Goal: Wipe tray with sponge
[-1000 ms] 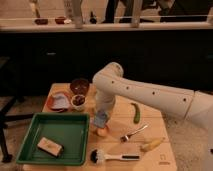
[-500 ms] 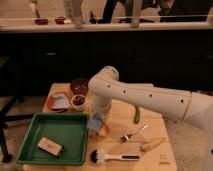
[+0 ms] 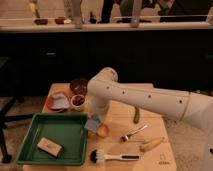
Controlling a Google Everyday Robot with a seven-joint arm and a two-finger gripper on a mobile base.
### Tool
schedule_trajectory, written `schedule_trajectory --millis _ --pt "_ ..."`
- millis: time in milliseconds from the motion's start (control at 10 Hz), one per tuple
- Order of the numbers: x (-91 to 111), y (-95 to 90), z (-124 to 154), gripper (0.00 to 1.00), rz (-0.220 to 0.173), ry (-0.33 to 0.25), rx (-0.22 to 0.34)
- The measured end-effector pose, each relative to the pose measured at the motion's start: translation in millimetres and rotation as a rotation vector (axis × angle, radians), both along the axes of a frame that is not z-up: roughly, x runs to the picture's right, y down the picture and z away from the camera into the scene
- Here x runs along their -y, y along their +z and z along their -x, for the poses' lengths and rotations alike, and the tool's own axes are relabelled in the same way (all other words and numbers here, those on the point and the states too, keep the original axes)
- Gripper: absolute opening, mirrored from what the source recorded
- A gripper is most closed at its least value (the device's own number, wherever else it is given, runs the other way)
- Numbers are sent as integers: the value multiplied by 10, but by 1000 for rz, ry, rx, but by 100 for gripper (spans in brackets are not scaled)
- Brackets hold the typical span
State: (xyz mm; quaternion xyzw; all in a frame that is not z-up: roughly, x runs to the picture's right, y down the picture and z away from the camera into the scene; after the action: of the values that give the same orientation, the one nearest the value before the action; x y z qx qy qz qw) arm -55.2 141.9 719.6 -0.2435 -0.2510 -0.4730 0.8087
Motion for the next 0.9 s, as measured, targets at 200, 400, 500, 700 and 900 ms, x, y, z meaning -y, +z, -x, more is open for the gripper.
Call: schedule_trajectory --millis 200,400,500,700,900 --pt "-12 -15 337 18 -13 13 23" --pt "-27 -39 602 18 -22 34 49" --pt "-42 -46 664 18 -25 49 58" --pt "-150 -29 793 18 -16 107 61" --pt "-302 37 909 18 10 152 57"
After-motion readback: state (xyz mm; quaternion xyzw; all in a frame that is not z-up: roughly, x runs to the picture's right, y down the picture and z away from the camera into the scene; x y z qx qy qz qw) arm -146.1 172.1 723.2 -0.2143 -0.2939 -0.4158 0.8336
